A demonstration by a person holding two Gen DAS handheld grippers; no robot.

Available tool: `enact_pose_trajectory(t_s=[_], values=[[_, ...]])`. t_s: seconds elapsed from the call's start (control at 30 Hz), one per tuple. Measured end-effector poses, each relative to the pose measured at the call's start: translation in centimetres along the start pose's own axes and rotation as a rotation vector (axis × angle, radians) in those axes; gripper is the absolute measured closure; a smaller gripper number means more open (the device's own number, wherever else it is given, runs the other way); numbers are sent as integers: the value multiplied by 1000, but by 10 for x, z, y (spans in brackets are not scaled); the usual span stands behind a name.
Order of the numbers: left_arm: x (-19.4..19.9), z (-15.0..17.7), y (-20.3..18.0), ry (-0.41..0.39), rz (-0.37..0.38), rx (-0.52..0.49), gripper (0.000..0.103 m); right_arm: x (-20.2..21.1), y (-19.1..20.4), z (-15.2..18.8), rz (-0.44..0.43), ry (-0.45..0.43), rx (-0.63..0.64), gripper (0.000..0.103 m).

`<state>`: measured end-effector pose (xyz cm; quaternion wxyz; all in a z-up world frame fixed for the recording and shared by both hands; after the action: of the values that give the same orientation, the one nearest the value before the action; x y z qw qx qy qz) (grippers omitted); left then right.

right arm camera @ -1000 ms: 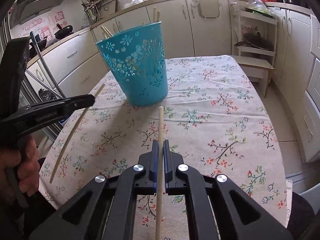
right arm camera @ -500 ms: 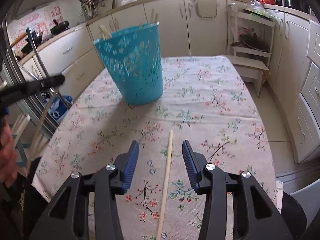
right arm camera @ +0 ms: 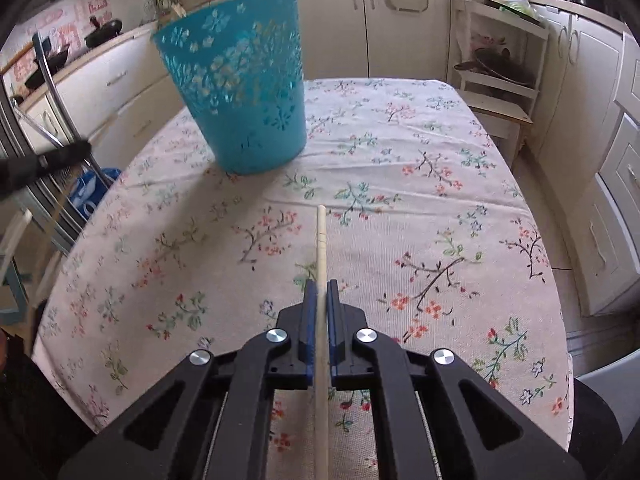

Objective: Organize utensils
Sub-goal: 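Lower the chopstick held by the left tool into the basket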

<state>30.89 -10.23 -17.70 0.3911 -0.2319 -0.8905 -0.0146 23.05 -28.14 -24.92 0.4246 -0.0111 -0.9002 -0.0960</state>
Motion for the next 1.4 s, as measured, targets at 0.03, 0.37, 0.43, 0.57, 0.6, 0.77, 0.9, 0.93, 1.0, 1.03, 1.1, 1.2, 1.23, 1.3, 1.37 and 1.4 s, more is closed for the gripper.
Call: enact_pose_trajectory(t_s=[0.03,0.37,0.43,0.57,0.6,0.77,0.9,0.93,1.0,1.03,1.1,1.2,1.23,1.3,1.37,1.4], values=[[-3,2,0,5,3,3,98,2,-2,-3,-11,-5,-12,97],[-1,-13,4,-8,29,18,98,-6,5,-3,-81,53,-34,97],[3,-19,3,-21,33,17,98,-7,6,0,-85,53,-39,97],[22,-46,-1,-82,41,0,98,-11,11,3,-72,56,-14,97],[26,-54,-3,-97,44,-5,98,-11,12,4,-60,54,-1,97],[40,-92,-12,-158,57,-24,98,-14,23,6,-4,37,88,79],[48,-122,-17,-211,56,-34,98,-14,18,3,-36,40,67,97],[50,-130,-17,-226,57,-34,98,-10,15,2,-51,28,47,97],[52,-146,-17,-256,55,-28,98,0,9,-1,-109,5,-2,97],[52,-155,-16,-274,54,-21,98,6,5,-4,-142,-4,-36,97],[50,-169,-14,-302,54,-8,98,16,0,-8,-192,-26,-86,97],[42,-185,-12,-337,63,17,98,24,-3,-11,-231,-42,-120,97],[37,-190,-11,-348,69,30,98,25,-2,-11,-245,-40,-127,97],[26,-197,-9,-357,77,49,98,24,-2,-8,-263,-37,-135,97],[15,-204,-7,-363,79,67,98,20,-1,-5,-274,-29,-141,97],[13,-206,-6,-372,80,72,98,18,0,-2,-280,-22,-145,97]])
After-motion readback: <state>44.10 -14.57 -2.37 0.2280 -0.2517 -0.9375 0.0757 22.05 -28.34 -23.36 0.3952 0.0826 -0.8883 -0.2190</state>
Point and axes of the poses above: each gripper's, at about its wrist camera, not at the fingertips, and x roughly against the way its jaws point, y to its left, z to its underside, the point moved 3 cm from there along -x, roughly the way its jaws point, and after that the axes turned 2 degrees about z, right-handed, at the moved point
